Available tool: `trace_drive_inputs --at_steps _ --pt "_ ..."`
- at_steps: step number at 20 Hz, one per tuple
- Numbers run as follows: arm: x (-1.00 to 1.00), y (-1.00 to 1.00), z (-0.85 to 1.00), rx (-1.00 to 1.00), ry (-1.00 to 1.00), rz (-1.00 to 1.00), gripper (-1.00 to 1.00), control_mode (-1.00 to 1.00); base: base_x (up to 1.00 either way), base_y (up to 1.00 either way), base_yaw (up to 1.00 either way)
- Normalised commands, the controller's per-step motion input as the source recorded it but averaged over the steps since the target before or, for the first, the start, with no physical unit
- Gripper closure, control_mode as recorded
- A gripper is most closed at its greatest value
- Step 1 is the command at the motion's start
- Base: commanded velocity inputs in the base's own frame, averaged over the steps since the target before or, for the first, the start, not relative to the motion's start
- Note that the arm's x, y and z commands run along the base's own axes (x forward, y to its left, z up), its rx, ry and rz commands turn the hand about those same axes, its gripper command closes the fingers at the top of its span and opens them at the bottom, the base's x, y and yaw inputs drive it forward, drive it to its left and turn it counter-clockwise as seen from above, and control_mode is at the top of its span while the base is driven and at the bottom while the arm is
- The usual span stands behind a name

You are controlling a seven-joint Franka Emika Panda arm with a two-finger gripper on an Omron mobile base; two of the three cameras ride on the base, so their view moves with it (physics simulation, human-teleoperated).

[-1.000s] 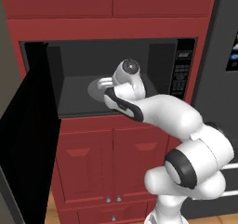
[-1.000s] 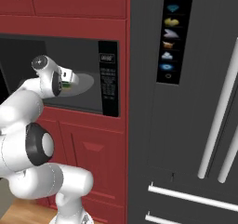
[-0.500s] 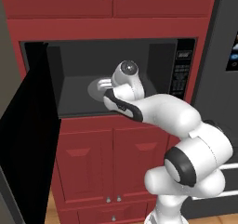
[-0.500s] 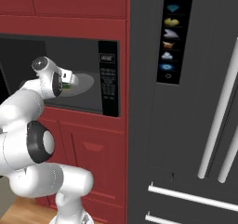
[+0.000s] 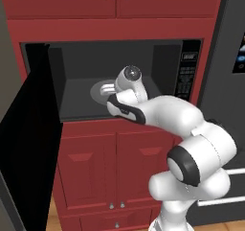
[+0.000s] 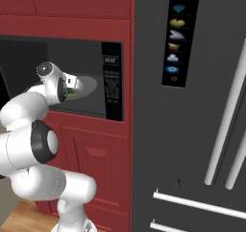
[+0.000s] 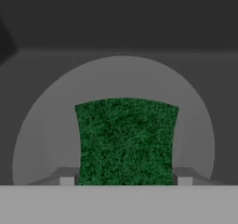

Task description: Place the sponge inside the microwave to prepare for sanitizing.

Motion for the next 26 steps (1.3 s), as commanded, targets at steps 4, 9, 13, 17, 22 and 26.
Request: trace_drive_inputs --at_steps 4,9,13,17,22,26 --pt "0.18 0.00 0.00 0.00 0.00 0.00 -1.00 -1.00 0.00 0.00 0.00" --pt "0.08 0.00 0.00 0.00 0.00 0.00 -1.00 -1.00 0.00 0.00 0.00" --pt "-0.03 0.00 0.00 0.00 0.00 0.00 -1.00 -1.00 0.00 0.00 0.00" --pt "-0.33 0.00 0.20 0.00 0.00 -0.01 -1.00 -1.00 0.00 0.00 0.00" --pt "-0.58 0.00 0.22 0.00 -0.01 -0.01 -1.00 -1.00 0.00 0.00 0.00" --pt "-0.73 0.00 0.01 0.00 -0.07 0.00 -1.00 -1.00 0.00 0.00 0.00"
